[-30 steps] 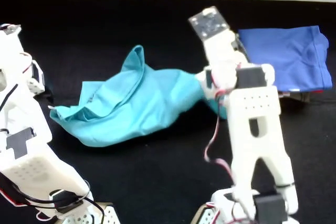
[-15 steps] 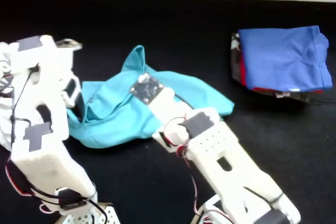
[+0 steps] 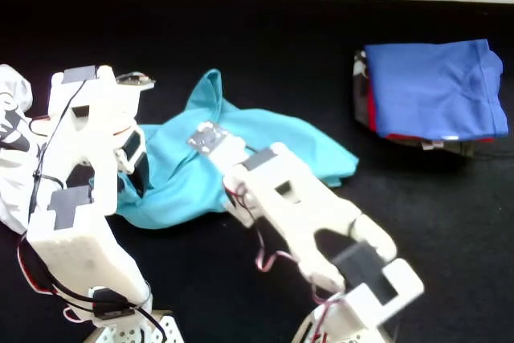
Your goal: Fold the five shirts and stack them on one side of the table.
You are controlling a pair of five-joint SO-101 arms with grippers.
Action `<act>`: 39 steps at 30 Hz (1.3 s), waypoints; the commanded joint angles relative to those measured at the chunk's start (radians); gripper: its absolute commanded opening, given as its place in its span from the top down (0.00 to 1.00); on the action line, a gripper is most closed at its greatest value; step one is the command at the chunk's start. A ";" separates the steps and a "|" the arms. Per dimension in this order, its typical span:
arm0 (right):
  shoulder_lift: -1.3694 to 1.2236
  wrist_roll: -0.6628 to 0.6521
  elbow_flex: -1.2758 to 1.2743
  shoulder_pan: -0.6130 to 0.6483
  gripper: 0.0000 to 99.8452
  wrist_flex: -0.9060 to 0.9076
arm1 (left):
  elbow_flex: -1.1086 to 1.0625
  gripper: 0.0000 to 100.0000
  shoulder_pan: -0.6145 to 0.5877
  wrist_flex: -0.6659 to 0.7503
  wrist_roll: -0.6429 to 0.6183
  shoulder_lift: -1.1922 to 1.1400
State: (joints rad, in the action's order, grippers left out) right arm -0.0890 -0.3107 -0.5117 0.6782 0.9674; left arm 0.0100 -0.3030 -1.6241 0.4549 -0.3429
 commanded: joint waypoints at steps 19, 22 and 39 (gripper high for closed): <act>0.097 0.005 0.843 -0.446 0.99 0.492 | 0.059 0.83 -0.039 -0.138 0.000 0.021; 0.094 0.005 0.880 -0.441 0.99 0.421 | 0.061 0.83 -0.039 -0.140 0.000 0.021; 0.073 0.006 0.889 -0.429 0.78 0.389 | 0.053 0.83 0.197 -0.138 0.000 0.019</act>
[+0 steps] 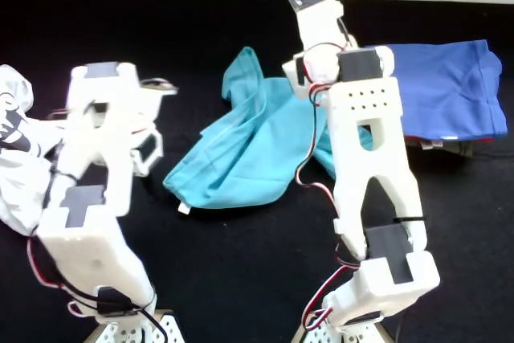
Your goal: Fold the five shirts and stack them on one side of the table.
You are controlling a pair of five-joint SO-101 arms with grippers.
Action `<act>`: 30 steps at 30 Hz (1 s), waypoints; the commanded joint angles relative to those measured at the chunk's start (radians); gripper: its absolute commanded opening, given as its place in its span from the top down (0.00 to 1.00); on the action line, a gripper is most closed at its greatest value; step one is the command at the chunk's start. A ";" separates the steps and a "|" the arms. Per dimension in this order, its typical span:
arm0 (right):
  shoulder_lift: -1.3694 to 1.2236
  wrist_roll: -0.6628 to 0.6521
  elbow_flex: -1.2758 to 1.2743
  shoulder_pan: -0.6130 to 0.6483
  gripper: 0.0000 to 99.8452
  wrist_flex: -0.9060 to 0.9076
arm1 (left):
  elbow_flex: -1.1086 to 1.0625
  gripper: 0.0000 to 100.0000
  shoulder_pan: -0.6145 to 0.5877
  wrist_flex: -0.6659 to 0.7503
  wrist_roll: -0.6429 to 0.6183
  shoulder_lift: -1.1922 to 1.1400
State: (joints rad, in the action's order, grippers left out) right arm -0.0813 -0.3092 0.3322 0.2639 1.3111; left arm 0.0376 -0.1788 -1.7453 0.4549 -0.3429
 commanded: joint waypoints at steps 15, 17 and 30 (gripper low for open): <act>0.156 0.003 0.038 -0.012 0.78 0.254 | 0.018 0.83 0.134 0.155 -0.012 0.005; 0.163 0.003 0.038 -0.012 0.78 0.278 | 0.008 0.83 0.125 0.198 -0.014 0.005; 0.265 0.003 0.035 -0.010 0.78 0.386 | -0.001 0.83 0.125 0.353 -0.014 -0.225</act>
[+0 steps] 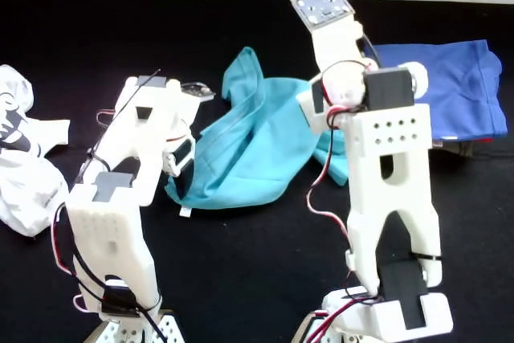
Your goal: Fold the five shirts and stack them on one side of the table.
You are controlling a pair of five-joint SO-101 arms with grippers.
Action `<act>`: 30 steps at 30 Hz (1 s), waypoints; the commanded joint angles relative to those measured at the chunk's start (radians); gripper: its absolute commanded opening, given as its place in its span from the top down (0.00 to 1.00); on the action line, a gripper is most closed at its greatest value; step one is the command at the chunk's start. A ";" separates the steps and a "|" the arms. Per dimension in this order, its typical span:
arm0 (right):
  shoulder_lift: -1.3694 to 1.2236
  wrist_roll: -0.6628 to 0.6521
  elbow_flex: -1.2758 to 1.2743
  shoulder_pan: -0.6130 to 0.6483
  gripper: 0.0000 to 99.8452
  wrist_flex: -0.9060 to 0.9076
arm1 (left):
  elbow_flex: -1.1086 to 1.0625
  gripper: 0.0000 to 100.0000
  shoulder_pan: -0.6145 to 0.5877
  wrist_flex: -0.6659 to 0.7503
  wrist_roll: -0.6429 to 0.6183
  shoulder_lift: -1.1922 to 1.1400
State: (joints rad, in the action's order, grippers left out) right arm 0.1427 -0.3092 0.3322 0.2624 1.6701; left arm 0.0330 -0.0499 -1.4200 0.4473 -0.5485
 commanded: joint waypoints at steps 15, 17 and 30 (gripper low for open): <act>0.038 0.005 -0.535 0.341 0.78 -0.265 | 0.005 0.99 -0.082 0.002 -0.055 0.292; 0.038 0.006 -0.604 0.369 0.78 -0.361 | 0.002 0.99 -0.133 0.018 -0.057 0.341; -0.243 0.169 -0.650 0.390 0.68 -0.639 | 0.062 0.99 -0.254 0.072 -0.255 0.397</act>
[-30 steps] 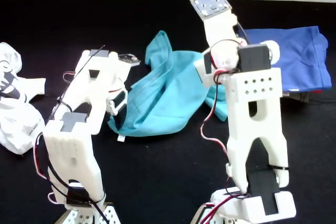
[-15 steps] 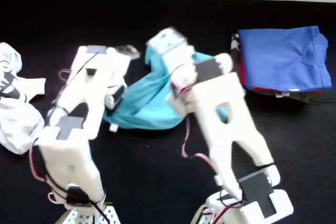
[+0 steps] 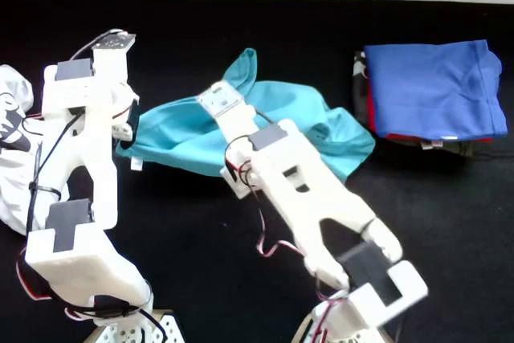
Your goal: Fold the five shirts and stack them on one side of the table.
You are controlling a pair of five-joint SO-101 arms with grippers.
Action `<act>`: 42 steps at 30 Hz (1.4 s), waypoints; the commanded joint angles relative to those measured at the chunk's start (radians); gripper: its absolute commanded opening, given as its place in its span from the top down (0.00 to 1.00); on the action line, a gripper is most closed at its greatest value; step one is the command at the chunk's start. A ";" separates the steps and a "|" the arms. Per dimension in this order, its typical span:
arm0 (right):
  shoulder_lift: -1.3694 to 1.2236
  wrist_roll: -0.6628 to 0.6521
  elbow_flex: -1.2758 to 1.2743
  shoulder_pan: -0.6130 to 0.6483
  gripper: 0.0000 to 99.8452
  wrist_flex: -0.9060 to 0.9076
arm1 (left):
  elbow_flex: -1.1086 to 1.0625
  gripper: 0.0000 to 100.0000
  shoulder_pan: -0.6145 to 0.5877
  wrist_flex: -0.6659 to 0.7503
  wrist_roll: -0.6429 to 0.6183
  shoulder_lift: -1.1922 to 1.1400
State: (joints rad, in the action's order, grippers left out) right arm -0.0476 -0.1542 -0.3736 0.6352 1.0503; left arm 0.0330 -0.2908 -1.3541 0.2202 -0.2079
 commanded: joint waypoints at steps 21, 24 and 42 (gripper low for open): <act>-0.489 0.018 0.542 0.021 0.69 0.058 | 0.239 0.99 -0.041 -0.044 -0.077 0.058; -0.538 0.018 0.579 0.022 0.82 0.058 | 0.236 0.99 -0.056 -0.044 -0.075 0.059; -0.549 -0.138 1.415 -0.200 0.99 0.704 | 0.332 0.99 -0.090 -0.203 -0.074 0.059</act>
State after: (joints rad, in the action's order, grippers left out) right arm -0.6076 -0.2325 0.7511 0.4803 1.6195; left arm 0.2800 -0.3905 -1.4722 0.1465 -0.2079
